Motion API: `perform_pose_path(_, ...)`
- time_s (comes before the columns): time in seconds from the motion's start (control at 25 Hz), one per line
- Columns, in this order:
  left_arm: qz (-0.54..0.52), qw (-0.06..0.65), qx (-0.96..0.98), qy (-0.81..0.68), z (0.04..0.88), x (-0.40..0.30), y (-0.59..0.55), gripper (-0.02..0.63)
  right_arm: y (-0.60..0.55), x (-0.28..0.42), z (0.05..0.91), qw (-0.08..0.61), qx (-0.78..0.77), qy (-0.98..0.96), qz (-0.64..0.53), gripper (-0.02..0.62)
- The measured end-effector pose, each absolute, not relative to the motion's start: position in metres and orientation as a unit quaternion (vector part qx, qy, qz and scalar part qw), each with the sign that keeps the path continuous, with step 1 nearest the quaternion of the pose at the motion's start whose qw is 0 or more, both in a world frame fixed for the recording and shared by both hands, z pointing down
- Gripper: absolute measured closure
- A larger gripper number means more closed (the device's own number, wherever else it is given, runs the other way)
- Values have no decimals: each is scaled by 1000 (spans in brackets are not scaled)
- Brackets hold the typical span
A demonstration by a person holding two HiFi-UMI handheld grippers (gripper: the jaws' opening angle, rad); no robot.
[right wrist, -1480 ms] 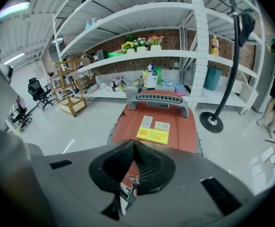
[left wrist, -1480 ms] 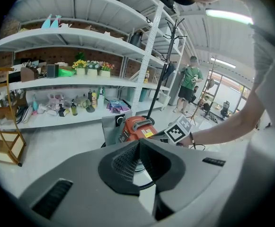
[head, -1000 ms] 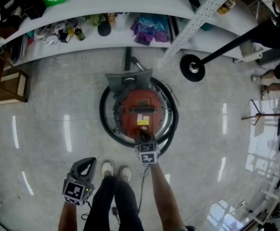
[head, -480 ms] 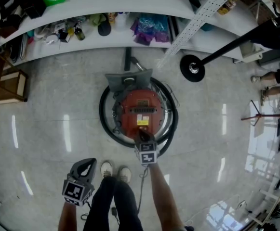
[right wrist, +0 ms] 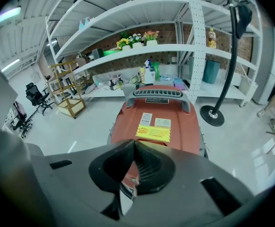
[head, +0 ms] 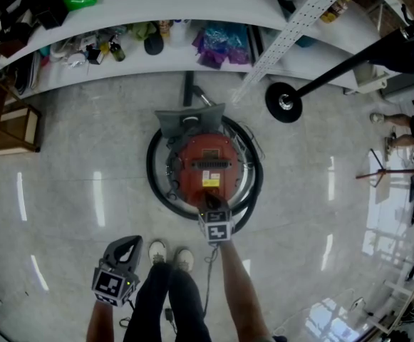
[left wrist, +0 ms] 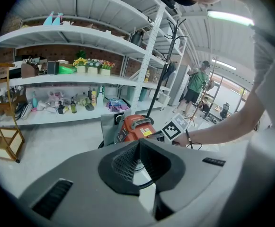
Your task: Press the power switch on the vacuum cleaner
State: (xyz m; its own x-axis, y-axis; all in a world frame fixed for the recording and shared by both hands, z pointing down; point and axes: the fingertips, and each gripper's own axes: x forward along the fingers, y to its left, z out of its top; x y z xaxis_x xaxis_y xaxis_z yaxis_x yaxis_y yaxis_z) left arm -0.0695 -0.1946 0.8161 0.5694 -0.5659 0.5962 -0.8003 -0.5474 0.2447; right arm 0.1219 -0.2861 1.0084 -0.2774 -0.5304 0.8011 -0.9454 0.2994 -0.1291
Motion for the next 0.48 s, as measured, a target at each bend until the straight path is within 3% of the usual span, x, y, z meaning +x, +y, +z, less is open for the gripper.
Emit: perform_pose_path(0.48,227,257,850,-400,815,-67,-193,598,-287,124,1008,315,513,-728,329,583)
